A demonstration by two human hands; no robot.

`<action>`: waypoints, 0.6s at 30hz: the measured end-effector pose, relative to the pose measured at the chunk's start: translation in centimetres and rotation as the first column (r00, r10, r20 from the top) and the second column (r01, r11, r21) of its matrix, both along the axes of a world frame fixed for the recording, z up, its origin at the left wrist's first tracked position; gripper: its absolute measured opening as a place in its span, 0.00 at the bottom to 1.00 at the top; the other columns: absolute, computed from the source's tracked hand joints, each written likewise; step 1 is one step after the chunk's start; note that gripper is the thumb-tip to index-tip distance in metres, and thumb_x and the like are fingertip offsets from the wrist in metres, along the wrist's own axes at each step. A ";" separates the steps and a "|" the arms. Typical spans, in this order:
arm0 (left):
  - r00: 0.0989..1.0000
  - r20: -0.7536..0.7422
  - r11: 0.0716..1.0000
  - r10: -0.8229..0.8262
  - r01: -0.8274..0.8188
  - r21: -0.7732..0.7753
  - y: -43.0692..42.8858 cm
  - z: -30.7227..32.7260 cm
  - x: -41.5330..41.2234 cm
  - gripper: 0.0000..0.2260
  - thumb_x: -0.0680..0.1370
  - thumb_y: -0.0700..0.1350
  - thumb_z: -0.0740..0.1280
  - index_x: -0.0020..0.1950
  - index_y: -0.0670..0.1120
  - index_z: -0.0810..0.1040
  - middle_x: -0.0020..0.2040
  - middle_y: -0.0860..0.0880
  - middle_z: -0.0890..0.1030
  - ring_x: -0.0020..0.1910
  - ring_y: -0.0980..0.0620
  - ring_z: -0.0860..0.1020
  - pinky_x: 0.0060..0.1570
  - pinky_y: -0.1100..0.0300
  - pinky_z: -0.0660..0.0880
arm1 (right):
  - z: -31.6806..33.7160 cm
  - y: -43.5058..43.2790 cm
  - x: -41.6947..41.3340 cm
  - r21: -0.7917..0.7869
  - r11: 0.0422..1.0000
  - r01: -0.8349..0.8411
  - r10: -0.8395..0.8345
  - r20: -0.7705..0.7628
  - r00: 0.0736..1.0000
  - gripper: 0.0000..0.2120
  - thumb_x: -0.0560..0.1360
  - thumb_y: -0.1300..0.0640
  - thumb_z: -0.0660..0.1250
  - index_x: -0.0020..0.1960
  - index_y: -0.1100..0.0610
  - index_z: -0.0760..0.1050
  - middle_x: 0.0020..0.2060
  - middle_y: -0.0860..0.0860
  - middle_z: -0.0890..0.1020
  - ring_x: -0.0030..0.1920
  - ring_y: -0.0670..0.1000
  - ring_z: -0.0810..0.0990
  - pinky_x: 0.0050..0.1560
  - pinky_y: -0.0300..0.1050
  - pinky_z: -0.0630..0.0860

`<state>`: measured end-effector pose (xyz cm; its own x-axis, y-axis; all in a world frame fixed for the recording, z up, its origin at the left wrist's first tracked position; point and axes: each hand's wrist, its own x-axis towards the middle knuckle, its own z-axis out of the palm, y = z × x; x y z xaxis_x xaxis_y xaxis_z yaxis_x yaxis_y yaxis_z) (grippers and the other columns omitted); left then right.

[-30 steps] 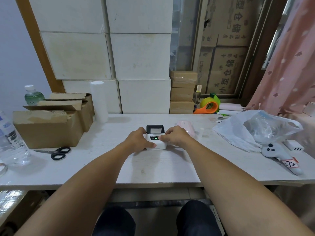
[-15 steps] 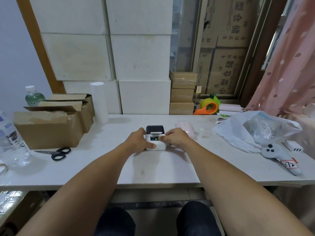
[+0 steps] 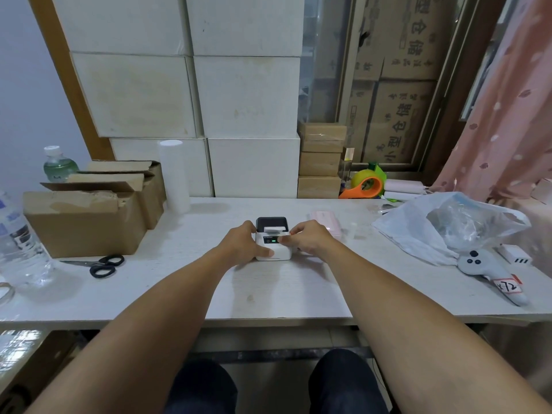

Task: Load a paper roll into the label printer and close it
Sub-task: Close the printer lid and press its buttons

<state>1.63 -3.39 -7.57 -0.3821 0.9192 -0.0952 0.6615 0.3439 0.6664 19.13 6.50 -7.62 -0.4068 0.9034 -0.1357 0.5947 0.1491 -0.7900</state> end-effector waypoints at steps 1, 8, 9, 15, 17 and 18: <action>1.000 0.002 1.000 -0.001 0.001 0.001 0.0 0.0 0.0 0.31 0.68 0.55 0.81 0.65 0.48 0.71 0.59 0.48 0.80 0.55 0.48 0.77 0.46 0.56 0.71 | 0.0 0.0 0.0 -0.001 1.000 0.000 0.000 0.000 1.000 0.20 0.68 0.42 0.80 0.52 0.54 0.84 0.50 0.52 0.86 0.52 0.55 0.84 0.61 0.57 0.81; 1.000 0.013 1.000 -0.005 0.005 0.000 0.0 0.0 0.0 0.29 0.68 0.54 0.81 0.62 0.49 0.71 0.58 0.48 0.80 0.54 0.48 0.78 0.43 0.58 0.71 | 0.2 -0.4 0.2 0.009 1.000 0.001 -0.001 0.005 1.000 0.19 0.69 0.43 0.79 0.52 0.55 0.84 0.49 0.53 0.86 0.53 0.55 0.85 0.61 0.55 0.82; 1.000 0.012 1.000 -0.006 0.006 0.000 0.0 0.1 0.1 0.29 0.68 0.54 0.81 0.62 0.49 0.71 0.58 0.48 0.80 0.54 0.48 0.78 0.43 0.57 0.71 | 0.2 -0.5 0.2 0.009 1.000 0.001 -0.001 0.007 1.000 0.19 0.69 0.43 0.79 0.52 0.55 0.84 0.49 0.53 0.86 0.53 0.55 0.85 0.61 0.54 0.82; 1.000 0.021 1.000 -0.004 0.004 0.013 0.1 -0.1 0.0 0.30 0.69 0.53 0.81 0.65 0.48 0.71 0.58 0.48 0.80 0.54 0.48 0.78 0.44 0.58 0.71 | 0.3 -0.5 0.1 0.000 1.000 0.006 -0.006 0.013 1.000 0.19 0.70 0.43 0.79 0.54 0.55 0.84 0.49 0.52 0.86 0.53 0.55 0.84 0.61 0.55 0.82; 1.000 0.029 1.000 0.002 -0.003 0.016 -0.1 0.0 0.1 0.30 0.69 0.53 0.81 0.65 0.48 0.72 0.58 0.48 0.80 0.53 0.48 0.78 0.42 0.59 0.70 | 0.4 -0.5 0.0 -0.007 1.000 0.012 -0.011 0.019 1.000 0.19 0.70 0.43 0.79 0.53 0.54 0.84 0.49 0.51 0.86 0.52 0.54 0.84 0.60 0.55 0.82; 1.000 0.028 1.000 0.004 -0.005 0.015 -0.1 0.0 0.1 0.30 0.69 0.53 0.81 0.65 0.48 0.72 0.57 0.48 0.80 0.53 0.48 0.78 0.42 0.59 0.70 | 0.4 -0.6 -0.1 -0.002 1.000 0.013 -0.012 0.032 0.999 0.18 0.70 0.43 0.79 0.53 0.54 0.84 0.49 0.51 0.86 0.52 0.54 0.84 0.61 0.55 0.82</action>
<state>1.74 -3.53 -7.59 -0.3835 0.9189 -0.0922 0.6407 0.3367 0.6900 19.08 5.93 -7.21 -0.3909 0.9080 -0.1510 0.6217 0.1395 -0.7707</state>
